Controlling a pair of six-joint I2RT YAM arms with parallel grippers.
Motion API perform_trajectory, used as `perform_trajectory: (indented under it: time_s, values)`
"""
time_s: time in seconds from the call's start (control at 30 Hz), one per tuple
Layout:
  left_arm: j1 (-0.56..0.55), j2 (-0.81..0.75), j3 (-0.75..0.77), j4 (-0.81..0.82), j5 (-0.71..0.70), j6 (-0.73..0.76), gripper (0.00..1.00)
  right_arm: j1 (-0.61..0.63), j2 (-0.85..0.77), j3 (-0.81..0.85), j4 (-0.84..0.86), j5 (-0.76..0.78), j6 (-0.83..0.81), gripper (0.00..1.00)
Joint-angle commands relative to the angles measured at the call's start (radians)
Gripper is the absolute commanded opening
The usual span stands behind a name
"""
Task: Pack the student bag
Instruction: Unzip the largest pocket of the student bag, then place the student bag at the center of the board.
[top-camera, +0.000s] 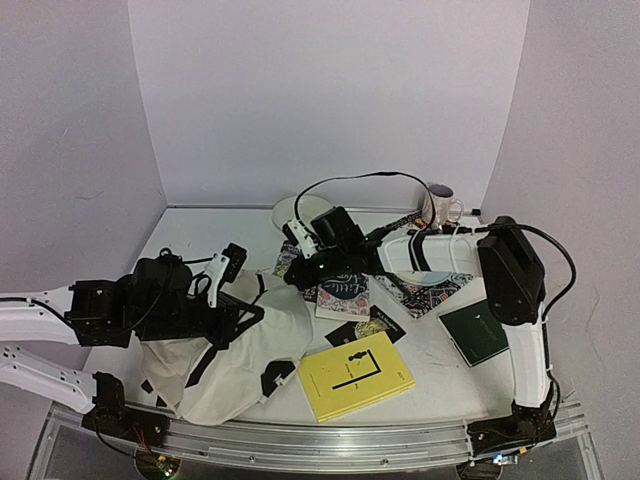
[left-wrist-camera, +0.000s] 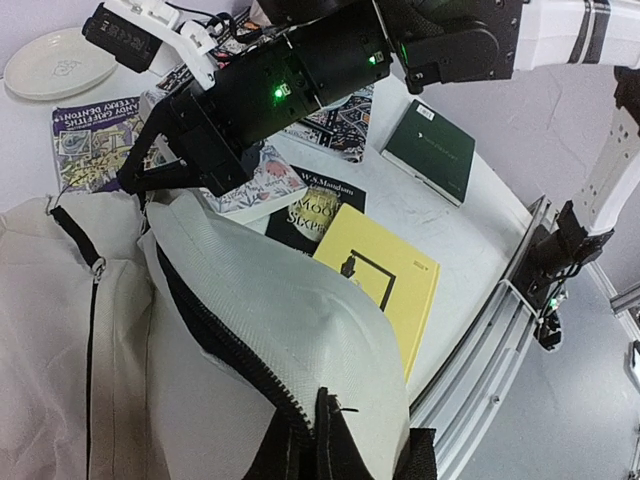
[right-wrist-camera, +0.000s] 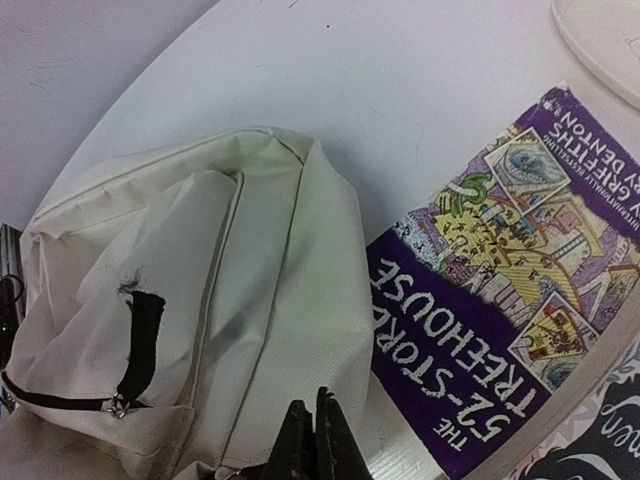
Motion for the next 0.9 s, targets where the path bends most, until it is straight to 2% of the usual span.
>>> perform_trajectory:
  time_s: [0.0,0.13,0.23,0.27,0.37,0.53,0.73,0.87]
  values:
    - [-0.034,-0.101,0.021,0.102,0.092,0.033,0.00,-0.102,0.061,0.049,-0.017,0.114,0.027,0.00]
    - [-0.033,-0.075,0.010,0.101,0.021,0.026,0.00,-0.100,0.038,0.075,-0.015,0.011,0.023,0.00]
    - [-0.033,0.004,0.018,0.102,-0.060,0.013,0.00,-0.101,-0.007,0.079,-0.001,-0.058,0.023,0.01]
    - [-0.034,0.036,0.026,0.102,-0.094,0.009,0.00,-0.101,-0.029,0.077,0.003,-0.074,0.022,0.03]
    - [-0.033,0.169,0.080,0.100,-0.183,-0.003,0.00,-0.101,-0.094,0.057,0.007,-0.089,0.012,0.22]
    - [-0.030,0.395,0.242,0.048,-0.297,-0.050,0.00,-0.101,-0.239,-0.038,0.008,-0.030,-0.007,0.38]
    - [-0.011,0.560,0.387,0.035,-0.395,-0.104,0.02,-0.101,-0.415,-0.219,0.024,0.031,0.004,0.50]
    - [0.002,0.634,0.453,0.034,-0.385,-0.127,0.15,-0.100,-0.513,-0.374,0.066,0.040,0.037,0.55]
